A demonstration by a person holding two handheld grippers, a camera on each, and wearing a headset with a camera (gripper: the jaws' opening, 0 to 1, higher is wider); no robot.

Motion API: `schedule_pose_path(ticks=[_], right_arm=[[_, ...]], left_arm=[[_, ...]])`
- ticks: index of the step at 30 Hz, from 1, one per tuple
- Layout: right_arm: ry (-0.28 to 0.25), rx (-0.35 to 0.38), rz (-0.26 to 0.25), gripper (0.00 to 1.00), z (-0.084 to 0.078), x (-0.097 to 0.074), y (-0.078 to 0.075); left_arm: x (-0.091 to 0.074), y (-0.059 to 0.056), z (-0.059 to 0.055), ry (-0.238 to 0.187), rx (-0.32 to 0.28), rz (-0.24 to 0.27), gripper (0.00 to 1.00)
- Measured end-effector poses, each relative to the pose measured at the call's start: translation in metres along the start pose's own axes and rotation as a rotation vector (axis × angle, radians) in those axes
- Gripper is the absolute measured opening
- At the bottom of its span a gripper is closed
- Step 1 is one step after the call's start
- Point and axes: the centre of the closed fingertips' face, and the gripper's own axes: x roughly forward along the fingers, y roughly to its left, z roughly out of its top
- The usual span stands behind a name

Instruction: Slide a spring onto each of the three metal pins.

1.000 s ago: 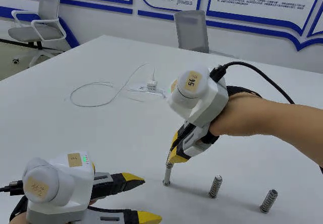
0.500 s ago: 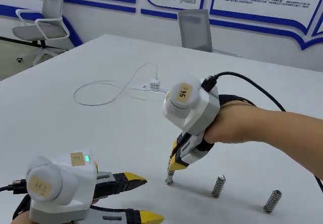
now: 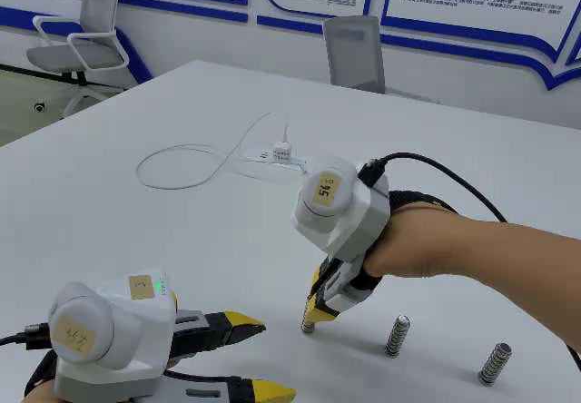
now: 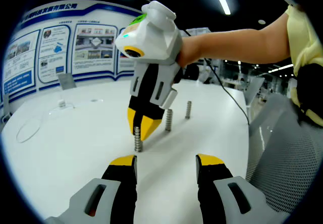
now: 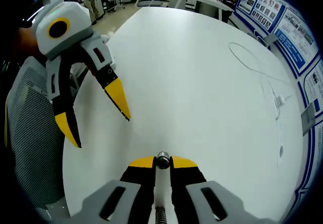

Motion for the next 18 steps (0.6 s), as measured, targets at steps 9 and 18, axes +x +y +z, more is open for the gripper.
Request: schedule_pose_path(ticks=[9,18], right_arm=[[-0.003,0.008,0.007,0.12,0.0018,0.0024,0.0021],[0.000,0.002,0.009,0.18,-0.0013,0.0043,0.0036]], left_arm=[[-0.0006,0.0011,-0.0004,0.002,-0.002,0.001,0.48],[-0.0013,0.0014,0.0018,-0.003,-0.002,0.002,0.48]])
